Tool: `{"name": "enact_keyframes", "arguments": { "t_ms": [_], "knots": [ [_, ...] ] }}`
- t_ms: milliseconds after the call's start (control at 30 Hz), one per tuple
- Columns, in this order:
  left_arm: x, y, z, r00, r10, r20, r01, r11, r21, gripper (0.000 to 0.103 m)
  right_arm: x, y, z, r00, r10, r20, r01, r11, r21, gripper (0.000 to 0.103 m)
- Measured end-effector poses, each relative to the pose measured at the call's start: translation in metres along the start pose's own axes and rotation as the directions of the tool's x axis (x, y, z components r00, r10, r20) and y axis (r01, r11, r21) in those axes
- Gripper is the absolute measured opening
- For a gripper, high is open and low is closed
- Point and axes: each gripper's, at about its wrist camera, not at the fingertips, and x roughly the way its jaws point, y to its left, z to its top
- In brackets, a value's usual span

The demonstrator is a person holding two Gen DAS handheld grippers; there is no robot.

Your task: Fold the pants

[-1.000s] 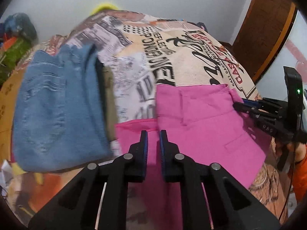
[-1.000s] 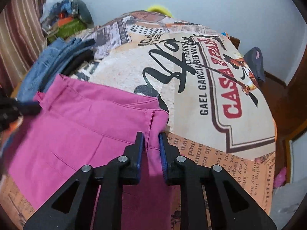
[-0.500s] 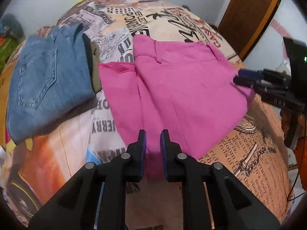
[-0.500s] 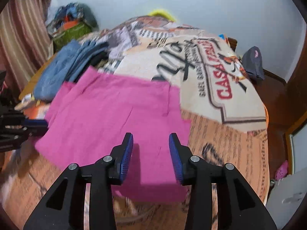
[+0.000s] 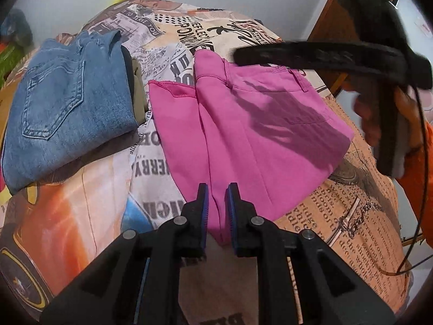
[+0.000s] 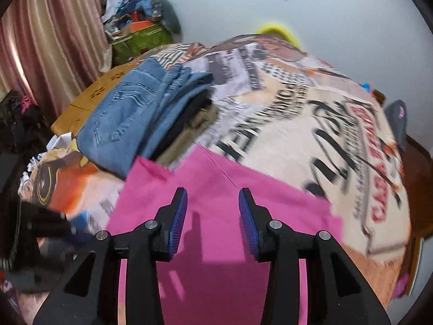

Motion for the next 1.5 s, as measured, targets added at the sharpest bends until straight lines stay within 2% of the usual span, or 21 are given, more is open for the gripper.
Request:
{"name": "enact_keyframes", "arguments": {
  "t_ms": [67, 167, 233, 333, 400, 467, 667, 800, 867, 967, 1033, 1133, 1200, 1267, 1333, 1367, 1500],
  "knots": [
    [0.000, 0.000, -0.001, 1.000, 0.000, 0.004, 0.000, 1.000, 0.005, 0.016, 0.016, 0.007, 0.011, 1.000, 0.026, -0.016, -0.026, 0.999, -0.025, 0.036],
    [-0.001, 0.001, -0.002, 1.000, -0.005, 0.009, 0.005, 1.000, 0.007, 0.016, 0.034, 0.012, 0.019, 0.999, 0.015, -0.044, -0.017, 0.999, -0.051, 0.044],
    [-0.002, 0.002, -0.004, 1.000, -0.011, 0.013, 0.011, 1.000, 0.003, 0.016, 0.044, 0.011, 0.023, 0.998, 0.017, -0.065, -0.020, 0.999, -0.045, 0.044],
    [-0.003, 0.002, -0.005, 1.000, -0.013, 0.016, 0.013, 1.000, 0.001, 0.016, 0.056, 0.007, 0.025, 0.993, 0.065, -0.102, -0.068, 0.997, -0.023, 0.044],
    [-0.003, 0.001, -0.006, 1.000, -0.008, 0.017, 0.008, 1.000, 0.005, 0.016, 0.059, 0.009, 0.022, 0.992, 0.063, -0.108, -0.068, 0.997, -0.040, 0.025],
    [-0.003, 0.000, -0.006, 1.000, 0.002, 0.017, -0.002, 1.000, 0.011, 0.016, 0.060, 0.014, 0.018, 0.991, 0.058, -0.117, -0.065, 0.996, -0.062, 0.015],
    [-0.007, -0.003, -0.009, 0.998, 0.054, 0.022, -0.055, 0.998, 0.027, 0.016, 0.060, 0.032, 0.013, 0.996, -0.069, -0.054, 0.058, 0.981, -0.187, 0.009],
    [-0.010, 0.001, -0.014, 0.996, 0.085, 0.026, -0.085, 0.996, 0.022, 0.017, 0.059, 0.027, 0.015, 0.995, -0.096, -0.029, 0.090, 0.980, -0.178, 0.008],
    [-0.008, 0.004, -0.013, 0.997, 0.078, 0.019, -0.078, 0.997, 0.015, 0.017, 0.061, 0.024, 0.015, 0.994, -0.102, -0.037, 0.095, 0.982, -0.161, 0.008],
    [-0.008, 0.003, -0.013, 0.996, 0.085, 0.015, -0.085, 0.996, 0.016, 0.017, 0.063, 0.022, 0.017, 0.994, -0.084, -0.069, 0.075, 0.989, -0.125, 0.010],
    [-0.011, 0.004, -0.013, 0.996, 0.091, 0.020, -0.091, 0.996, 0.015, 0.017, 0.054, 0.018, 0.019, 0.995, -0.068, -0.067, 0.062, 0.994, -0.093, 0.016],
    [-0.017, 0.009, -0.012, 0.995, 0.094, 0.008, -0.094, 0.995, -0.024, 0.019, 0.024, 0.009, 0.017, 0.998, -0.040, -0.042, 0.038, 0.998, -0.042, 0.031],
    [-0.023, 0.015, -0.008, 0.995, 0.102, 0.012, -0.101, 0.993, -0.060, 0.022, 0.000, 0.003, 0.010, 0.998, -0.062, -0.010, 0.062, 0.998, -0.029, 0.050],
    [-0.031, 0.020, -0.005, 0.994, 0.106, 0.025, -0.103, 0.990, -0.098, 0.031, -0.023, -0.005, -0.001, 0.996, -0.084, 0.021, 0.084, 0.996, -0.012, 0.057],
    [-0.037, 0.022, 0.001, 0.994, 0.104, 0.043, -0.098, 0.987, -0.126, 0.044, -0.042, -0.017, -0.014, 0.994, -0.100, 0.032, 0.099, 0.995, 0.013, 0.058],
    [-0.040, 0.022, 0.004, 0.993, 0.102, 0.052, -0.095, 0.987, -0.131, 0.046, -0.050, -0.024, -0.023, 0.993, -0.111, 0.029, 0.111, 0.993, 0.032, 0.058],
    [-0.040, 0.013, 0.017, 0.992, 0.109, 0.067, -0.100, 0.987, -0.124, 0.068, -0.070, -0.046, -0.055, 0.986, -0.166, 0.004, 0.165, 0.983, 0.082, 0.058]
  ]
}}
